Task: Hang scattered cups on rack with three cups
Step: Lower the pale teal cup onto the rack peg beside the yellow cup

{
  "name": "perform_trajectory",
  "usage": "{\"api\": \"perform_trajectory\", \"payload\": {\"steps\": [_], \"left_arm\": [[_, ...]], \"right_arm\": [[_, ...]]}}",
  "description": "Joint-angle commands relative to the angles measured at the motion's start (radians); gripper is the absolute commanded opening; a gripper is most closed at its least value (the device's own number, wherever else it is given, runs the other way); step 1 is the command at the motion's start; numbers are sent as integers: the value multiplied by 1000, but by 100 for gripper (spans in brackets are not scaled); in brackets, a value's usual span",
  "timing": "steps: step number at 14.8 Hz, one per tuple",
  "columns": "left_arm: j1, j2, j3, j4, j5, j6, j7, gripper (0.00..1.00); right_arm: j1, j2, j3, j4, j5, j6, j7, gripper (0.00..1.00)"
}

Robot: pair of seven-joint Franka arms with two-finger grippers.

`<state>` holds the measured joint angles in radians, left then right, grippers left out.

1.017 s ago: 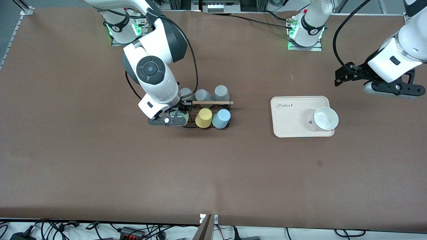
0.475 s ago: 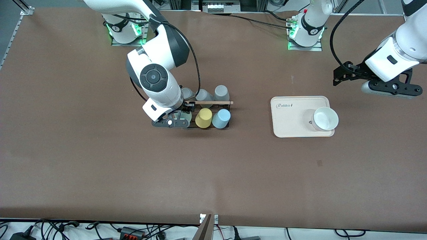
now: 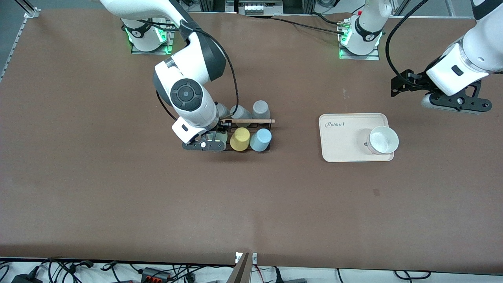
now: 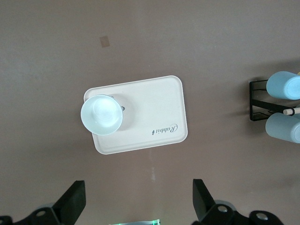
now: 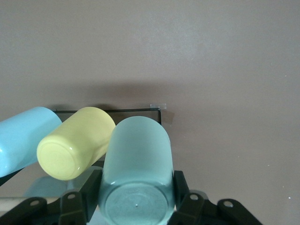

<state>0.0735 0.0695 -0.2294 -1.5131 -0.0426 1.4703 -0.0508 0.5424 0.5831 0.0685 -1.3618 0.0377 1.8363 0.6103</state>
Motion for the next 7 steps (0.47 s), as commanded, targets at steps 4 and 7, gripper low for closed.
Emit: {"api": "perform_trajectory", "payload": {"steps": [4,7], "left_arm": [[0,10,-4,20,18,-16,15,100],[0,10,-4,20,18,-16,14,100]], "right_arm": [[18,64,-7,41,10,0,19,12],[19,78,-7,41,11,17,17,12]]}}
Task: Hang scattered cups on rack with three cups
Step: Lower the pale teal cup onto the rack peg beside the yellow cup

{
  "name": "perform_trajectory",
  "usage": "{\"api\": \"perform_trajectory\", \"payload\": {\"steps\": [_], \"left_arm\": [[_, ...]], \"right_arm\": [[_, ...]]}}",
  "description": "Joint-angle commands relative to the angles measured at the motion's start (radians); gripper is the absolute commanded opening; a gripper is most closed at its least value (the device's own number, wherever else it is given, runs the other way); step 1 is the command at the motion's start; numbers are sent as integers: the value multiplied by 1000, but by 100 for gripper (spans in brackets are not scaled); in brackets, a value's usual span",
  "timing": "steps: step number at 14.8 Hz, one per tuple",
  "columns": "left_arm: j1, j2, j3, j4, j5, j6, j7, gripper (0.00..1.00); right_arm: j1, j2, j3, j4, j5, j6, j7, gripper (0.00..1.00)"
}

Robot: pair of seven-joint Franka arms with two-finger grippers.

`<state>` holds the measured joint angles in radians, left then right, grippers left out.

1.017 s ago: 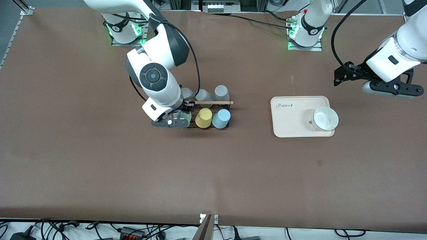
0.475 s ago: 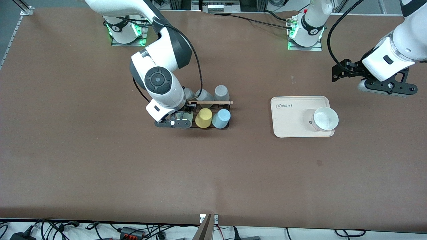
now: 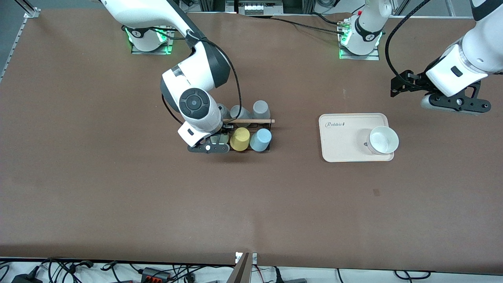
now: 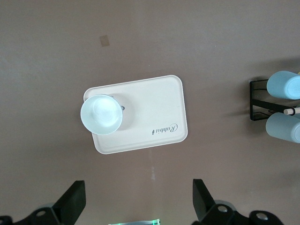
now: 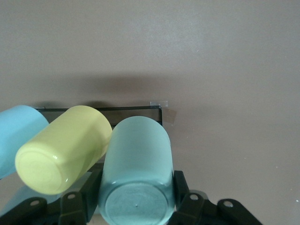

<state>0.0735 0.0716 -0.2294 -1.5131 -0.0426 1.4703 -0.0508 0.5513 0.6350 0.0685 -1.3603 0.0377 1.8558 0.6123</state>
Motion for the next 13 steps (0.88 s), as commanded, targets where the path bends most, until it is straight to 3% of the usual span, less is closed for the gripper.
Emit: {"api": "perform_trajectory", "payload": {"steps": [1,4,5,6,7,13], "left_arm": [[-1,8,-5,20,18,-16,14,100],[0,8,-4,19,18,-16,15,100],[0,8,-4,20,18,-18,14,100],[0,8,-4,20,18,-18,14,100],[0,8,-4,20,18,-18,14,100],[0,8,-2,19,17,-18,15,100]], "right_arm": [[10,34,-7,40,11,-1,15,12],[10,51,-7,41,11,2,24,13],[10,54,-7,40,13,5,26,27],[12,54,-7,40,14,6,35,90],[19,52,-7,41,13,6,64,100],[-16,-24,-35,102,-16,-27,109,100]]}}
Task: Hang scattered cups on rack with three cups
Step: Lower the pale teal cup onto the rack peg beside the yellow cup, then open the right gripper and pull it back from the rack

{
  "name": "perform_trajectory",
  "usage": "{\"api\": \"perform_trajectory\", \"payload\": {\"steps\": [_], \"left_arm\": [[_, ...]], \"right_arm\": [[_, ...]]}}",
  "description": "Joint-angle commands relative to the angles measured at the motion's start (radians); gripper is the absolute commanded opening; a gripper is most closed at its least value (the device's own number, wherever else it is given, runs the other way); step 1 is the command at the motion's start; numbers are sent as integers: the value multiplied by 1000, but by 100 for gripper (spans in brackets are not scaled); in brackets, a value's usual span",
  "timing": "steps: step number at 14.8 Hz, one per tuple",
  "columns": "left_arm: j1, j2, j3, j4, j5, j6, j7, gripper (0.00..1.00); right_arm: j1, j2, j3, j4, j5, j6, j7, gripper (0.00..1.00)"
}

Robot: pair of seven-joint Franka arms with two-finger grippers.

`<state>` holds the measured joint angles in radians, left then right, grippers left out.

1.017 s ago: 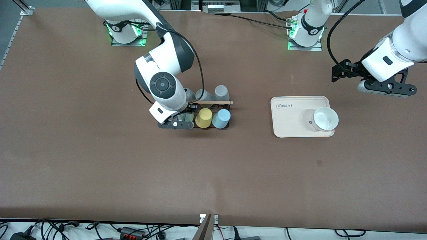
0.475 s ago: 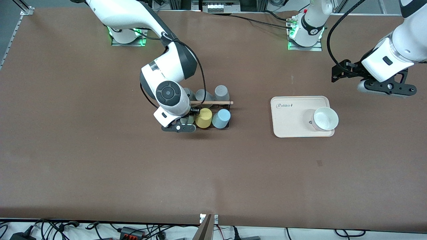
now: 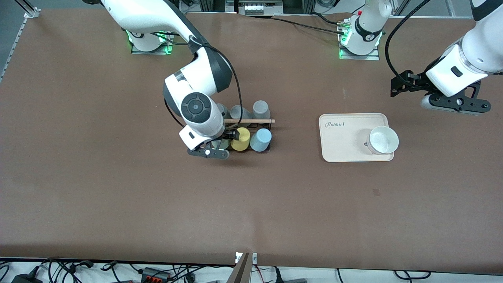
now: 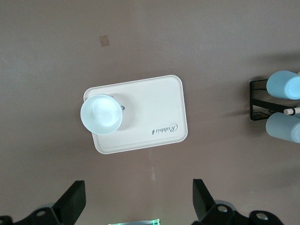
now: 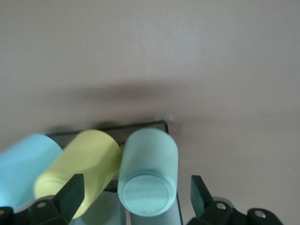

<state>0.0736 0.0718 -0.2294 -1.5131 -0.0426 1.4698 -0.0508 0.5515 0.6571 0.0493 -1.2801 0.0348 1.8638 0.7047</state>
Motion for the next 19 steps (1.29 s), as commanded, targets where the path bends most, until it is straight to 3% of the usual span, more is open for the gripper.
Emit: {"api": "perform_trajectory", "payload": {"steps": [1,3,8,12,19], "left_arm": [[0,8,-4,21,17,-17,15,100],[0,8,-2,19,17,-17,15,100],[0,8,-2,21,17,-17,15,100],[2,8,-4,21,17,-17,15,100],[2,8,-2,21,17,-17,15,100]], "right_arm": [[-19,-75,-32,22,-35,-40,15,100],[-53,-131,-61,21,-49,-47,-1,100],[-197,-218,-68,21,-44,-178,-160,100],[-291,-280,-69,21,-46,-192,-221,100],[-530,-381,-66,-5,-41,-227,-645,100]]}}
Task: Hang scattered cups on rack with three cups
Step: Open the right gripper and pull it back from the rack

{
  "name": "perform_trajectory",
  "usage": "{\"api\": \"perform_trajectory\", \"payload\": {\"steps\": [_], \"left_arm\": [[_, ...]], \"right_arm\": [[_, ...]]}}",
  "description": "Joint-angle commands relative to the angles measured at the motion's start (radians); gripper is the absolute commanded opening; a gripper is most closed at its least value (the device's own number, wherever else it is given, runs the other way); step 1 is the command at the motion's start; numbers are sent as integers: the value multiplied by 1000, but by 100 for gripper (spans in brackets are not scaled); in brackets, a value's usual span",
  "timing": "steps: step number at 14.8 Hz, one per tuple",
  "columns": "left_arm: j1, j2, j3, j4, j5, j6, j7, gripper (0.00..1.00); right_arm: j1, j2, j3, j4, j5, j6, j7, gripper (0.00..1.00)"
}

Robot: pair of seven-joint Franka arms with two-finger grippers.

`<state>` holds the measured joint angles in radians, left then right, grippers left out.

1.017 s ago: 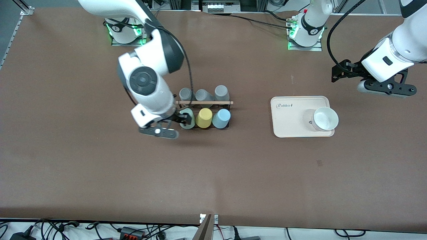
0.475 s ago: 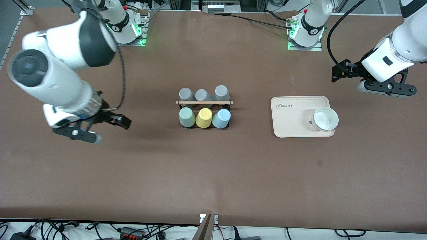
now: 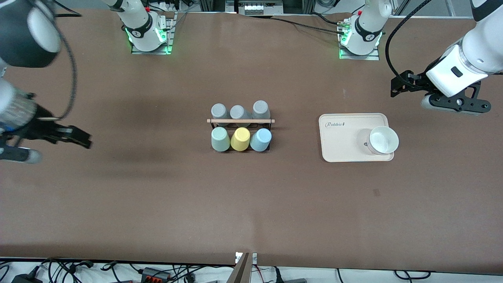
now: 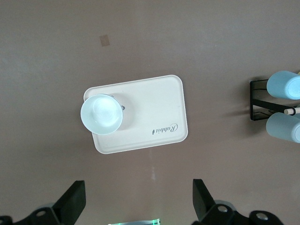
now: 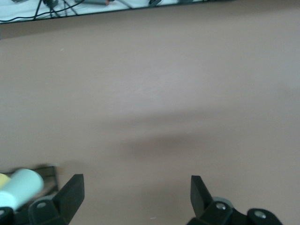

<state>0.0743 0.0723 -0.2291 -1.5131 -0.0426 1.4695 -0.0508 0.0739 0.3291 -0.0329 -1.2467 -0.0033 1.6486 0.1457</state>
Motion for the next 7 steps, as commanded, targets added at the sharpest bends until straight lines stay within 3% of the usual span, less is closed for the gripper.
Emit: {"api": "perform_trajectory", "payload": {"steps": [1,4,7], "left_arm": [[1,7,-3,21,17,-17,15,100],[1,7,-3,21,17,-17,15,100],[5,7,-1,21,20,1,15,100]], "right_arm": [[-89,-64,16,-42,-1,-21,-116,100],[-94,-77,-28,-39,3,-75,-166,100],[-86,-93,-28,-68,5,-58,-172,100]]}}
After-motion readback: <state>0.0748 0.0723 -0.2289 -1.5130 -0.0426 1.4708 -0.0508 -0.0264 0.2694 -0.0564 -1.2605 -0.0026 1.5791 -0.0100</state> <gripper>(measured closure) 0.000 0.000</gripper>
